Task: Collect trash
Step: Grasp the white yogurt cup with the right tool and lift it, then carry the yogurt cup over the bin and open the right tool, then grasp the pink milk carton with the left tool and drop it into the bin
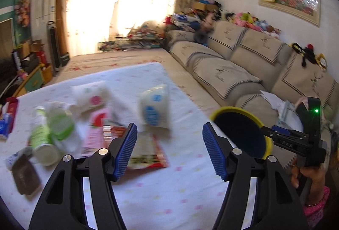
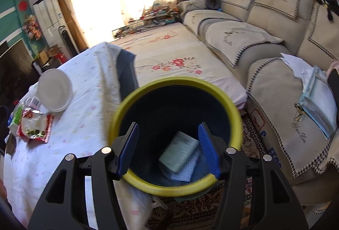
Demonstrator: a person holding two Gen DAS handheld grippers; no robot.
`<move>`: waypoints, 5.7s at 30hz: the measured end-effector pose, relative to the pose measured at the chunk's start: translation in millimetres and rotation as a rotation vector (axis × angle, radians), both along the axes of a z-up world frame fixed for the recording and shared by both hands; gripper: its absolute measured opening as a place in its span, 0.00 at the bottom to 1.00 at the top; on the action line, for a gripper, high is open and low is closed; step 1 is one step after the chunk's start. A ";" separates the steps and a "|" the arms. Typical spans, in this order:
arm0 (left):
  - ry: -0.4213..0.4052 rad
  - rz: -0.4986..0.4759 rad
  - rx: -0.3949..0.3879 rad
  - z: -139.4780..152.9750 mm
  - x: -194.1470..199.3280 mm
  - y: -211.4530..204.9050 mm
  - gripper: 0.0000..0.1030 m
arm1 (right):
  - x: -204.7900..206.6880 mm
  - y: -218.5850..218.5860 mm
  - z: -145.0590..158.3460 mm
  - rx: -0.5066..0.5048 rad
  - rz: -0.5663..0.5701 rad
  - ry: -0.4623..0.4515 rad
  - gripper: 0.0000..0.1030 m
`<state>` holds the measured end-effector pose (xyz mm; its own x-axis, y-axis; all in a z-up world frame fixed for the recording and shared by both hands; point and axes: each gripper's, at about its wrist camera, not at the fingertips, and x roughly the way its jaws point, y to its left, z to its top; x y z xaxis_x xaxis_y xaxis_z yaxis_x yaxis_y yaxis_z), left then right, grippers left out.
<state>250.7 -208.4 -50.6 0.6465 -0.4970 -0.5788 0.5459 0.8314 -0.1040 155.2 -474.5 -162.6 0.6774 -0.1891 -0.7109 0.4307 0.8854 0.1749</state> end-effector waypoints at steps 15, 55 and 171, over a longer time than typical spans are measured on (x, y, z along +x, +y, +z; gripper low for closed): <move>-0.085 0.281 0.017 -28.1 38.7 143.7 0.68 | 112.3 136.0 45.9 -0.059 0.337 -0.048 0.54; -0.070 0.286 0.041 -48.8 36.7 140.8 0.74 | 96.4 66.0 28.0 -0.009 0.116 -0.022 0.05; 0.048 -0.446 0.116 -6.0 -55.1 -236.5 0.49 | -86.7 -103.0 6.8 0.130 -0.222 -0.145 0.31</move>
<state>195.5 -444.9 -56.6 0.3550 -0.6506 -0.6714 0.8499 0.5237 -0.0581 68.5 -577.5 -155.8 0.7262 -0.2575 -0.6374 0.5735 0.7382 0.3552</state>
